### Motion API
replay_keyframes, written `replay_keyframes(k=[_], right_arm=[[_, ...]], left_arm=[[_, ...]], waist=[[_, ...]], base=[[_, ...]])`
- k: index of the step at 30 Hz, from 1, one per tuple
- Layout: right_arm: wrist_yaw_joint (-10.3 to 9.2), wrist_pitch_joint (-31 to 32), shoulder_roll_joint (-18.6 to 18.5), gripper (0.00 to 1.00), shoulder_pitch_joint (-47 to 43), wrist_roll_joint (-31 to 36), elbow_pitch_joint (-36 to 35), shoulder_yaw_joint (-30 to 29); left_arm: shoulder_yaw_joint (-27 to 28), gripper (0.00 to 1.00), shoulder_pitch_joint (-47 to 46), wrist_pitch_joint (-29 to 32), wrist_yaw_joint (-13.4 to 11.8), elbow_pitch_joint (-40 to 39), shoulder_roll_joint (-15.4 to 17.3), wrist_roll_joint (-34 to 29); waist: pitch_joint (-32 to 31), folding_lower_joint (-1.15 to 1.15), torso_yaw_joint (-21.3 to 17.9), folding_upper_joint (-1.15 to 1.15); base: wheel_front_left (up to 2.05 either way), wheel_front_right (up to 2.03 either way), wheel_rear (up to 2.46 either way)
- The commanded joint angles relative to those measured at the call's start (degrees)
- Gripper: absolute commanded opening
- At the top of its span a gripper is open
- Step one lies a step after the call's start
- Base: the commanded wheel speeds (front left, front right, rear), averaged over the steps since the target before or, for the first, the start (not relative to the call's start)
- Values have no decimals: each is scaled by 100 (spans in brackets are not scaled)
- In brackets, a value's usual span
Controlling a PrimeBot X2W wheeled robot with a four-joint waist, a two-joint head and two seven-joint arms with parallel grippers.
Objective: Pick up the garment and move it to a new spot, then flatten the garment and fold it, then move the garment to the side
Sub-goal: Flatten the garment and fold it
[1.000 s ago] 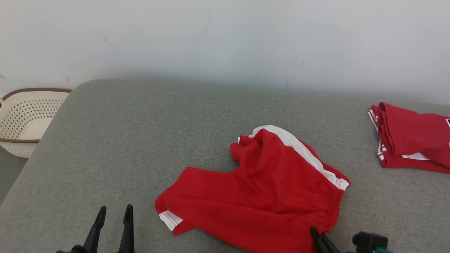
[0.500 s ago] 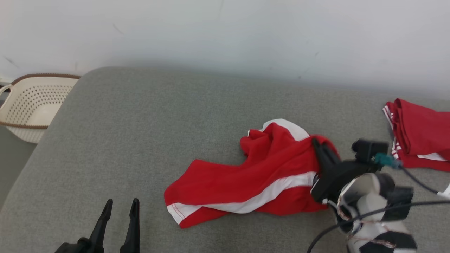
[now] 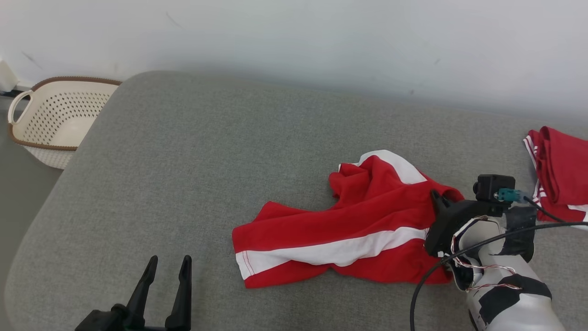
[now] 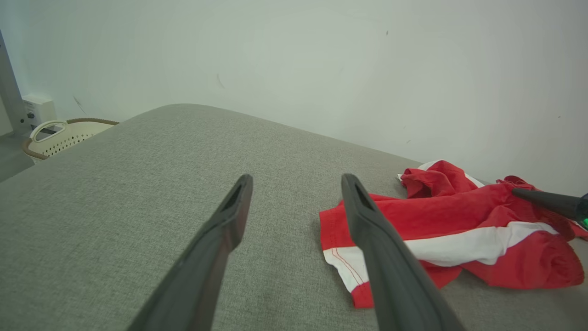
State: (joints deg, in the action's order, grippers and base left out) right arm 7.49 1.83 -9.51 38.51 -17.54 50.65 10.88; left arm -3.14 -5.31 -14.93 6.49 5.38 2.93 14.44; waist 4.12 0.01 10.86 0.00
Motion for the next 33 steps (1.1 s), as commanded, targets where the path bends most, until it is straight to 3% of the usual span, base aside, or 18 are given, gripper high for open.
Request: replay_keyframes(k=[1, 6, 16, 19, 24, 33], right_arm=[[1, -147, 60, 100, 59, -213, 111, 70], [1, -326, 69, 100, -82, -519, 62, 316], [1, -714, -330, 100, -1073, -1035, -1217, 890], [1, -801, -395, 100, -1475, -1085, -1704, 786], [1, -975, -423, 100, -2186, -610, -2476, 359], [1, -1074, 200, 100, -3456, 277, -3927, -583]], left_arm=[[11, 100, 26, -23, 12, 45, -2, 1], [23, 100, 73, -23, 0, 65, -2, -7], [62, 100, 229, -23, -38, 3, -1, -47], [85, 100, 300, -23, -55, -19, 0, -36], [165, 100, 405, -23, -119, -78, -1, -8], [222, 100, 491, -23, -153, -112, -1, -100]], waist=[[-71, -1, -84, 0], [-166, -1, -218, 0], [-346, -1, -494, 0], [-411, -1, -549, 0], [-505, -1, -620, 0], [-569, -1, -668, 0]], base=[[0, 0, 0], [0, 0, 0], [0, 0, 0], [0, 0, 0], [0, 0, 0], [0, 0, 0]])
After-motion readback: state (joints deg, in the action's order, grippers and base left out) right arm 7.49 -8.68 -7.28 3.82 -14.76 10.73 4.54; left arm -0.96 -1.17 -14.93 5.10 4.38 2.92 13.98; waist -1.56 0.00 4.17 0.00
